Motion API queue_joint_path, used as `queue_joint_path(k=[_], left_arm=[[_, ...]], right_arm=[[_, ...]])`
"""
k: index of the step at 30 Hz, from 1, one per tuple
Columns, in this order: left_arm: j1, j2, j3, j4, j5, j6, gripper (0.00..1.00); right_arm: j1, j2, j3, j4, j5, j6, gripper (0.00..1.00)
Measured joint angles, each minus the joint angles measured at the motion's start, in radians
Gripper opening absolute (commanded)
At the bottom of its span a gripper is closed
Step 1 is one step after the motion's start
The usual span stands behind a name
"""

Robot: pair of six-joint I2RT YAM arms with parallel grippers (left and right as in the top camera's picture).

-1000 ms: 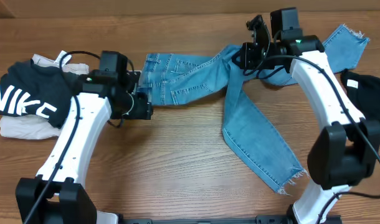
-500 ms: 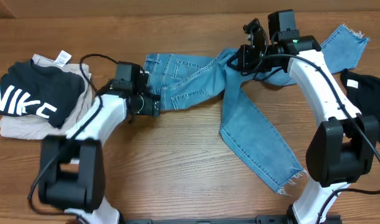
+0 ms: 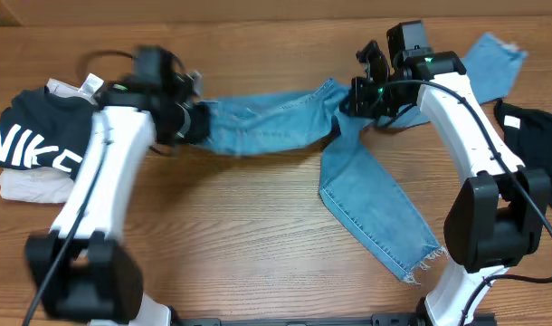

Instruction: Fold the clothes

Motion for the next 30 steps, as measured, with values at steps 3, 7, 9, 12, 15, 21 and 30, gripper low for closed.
queue_joint_path(k=[3, 7, 9, 12, 15, 21, 30], left_arm=[[0.064, -0.125, 0.187, -0.11, -0.024, -0.036, 0.04], [0.068, -0.219, 0.251, -0.141, -0.097, -0.061, 0.08], [0.068, -0.177, 0.251, -0.176, -0.158, -0.064, 0.09], [0.069, -0.053, 0.251, -0.197, -0.238, -0.064, 0.18], [0.07, 0.082, 0.251, -0.201, -0.288, -0.061, 0.34], [0.076, 0.241, 0.251, -0.311, -0.315, -0.051, 0.55], [0.087, 0.245, 0.137, -0.298, -0.336, -0.01, 0.69]], right_arm=[[0.002, 0.0, 0.0, -0.048, 0.043, -0.002, 0.04], [0.035, -0.002, 0.0, -0.055, 0.036, -0.008, 0.04], [0.037, -0.002, 0.0, -0.055, 0.039, -0.009, 0.04], [0.037, -0.002, 0.0, -0.053, 0.053, -0.011, 0.05], [0.036, -0.002, 0.0, -0.038, 0.072, -0.011, 0.06], [0.028, -0.002, 0.0, 0.022, 0.086, -0.011, 0.07], [0.023, -0.002, 0.0, 0.102, 0.097, 0.101, 0.07]])
